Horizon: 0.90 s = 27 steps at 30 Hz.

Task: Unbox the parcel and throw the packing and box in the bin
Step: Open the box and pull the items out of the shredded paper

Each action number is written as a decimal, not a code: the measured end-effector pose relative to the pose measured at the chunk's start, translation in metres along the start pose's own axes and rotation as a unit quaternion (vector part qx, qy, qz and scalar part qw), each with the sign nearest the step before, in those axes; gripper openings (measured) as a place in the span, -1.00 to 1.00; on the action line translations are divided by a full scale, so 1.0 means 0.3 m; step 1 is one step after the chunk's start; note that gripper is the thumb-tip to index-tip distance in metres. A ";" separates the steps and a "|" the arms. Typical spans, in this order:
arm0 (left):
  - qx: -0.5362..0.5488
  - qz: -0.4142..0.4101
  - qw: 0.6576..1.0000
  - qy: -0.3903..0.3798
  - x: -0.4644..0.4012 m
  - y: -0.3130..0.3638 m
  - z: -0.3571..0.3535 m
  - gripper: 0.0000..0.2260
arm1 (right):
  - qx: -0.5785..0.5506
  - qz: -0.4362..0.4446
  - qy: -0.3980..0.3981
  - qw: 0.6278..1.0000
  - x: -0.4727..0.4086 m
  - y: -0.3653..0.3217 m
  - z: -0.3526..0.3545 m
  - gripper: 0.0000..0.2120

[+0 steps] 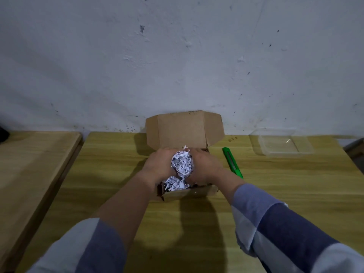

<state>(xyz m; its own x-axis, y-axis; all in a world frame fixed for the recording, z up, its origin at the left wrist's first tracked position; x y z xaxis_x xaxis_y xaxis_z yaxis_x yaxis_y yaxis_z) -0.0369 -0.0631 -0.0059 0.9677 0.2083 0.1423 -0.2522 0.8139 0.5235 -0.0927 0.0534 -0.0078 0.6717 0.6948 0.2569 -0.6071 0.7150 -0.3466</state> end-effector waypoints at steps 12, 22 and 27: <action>-0.035 -0.121 0.992 0.019 0.023 0.371 0.108 -0.50 | -0.012 -0.056 0.110 0.992 0.284 0.084 0.288 -0.17; -0.033 -0.228 0.970 -0.083 -0.023 0.825 -0.293 -0.39 | -0.066 -0.216 0.145 0.963 0.625 0.560 0.241 -0.17; -0.036 -0.236 0.964 -0.121 -0.089 0.949 -0.567 -0.45 | -0.126 -0.265 0.136 0.946 0.692 0.841 0.103 -0.16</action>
<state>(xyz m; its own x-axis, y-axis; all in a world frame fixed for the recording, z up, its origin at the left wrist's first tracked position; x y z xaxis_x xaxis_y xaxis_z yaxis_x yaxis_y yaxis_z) -0.1333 0.2554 -0.0035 0.9423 -0.3195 0.1003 0.2243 0.8246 0.5194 -0.1195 0.3804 -0.0141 0.9586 0.1736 0.2256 -0.0564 0.8926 -0.4473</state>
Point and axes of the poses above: each hand's wrist, its own x-axis away from the middle knuckle, its own z-axis out of the back of the hand, y = z × x, the point moved 5 cm from there along -x, towards the middle knuckle, and after that the axes turned 3 degrees about x, right-handed, at the moved point
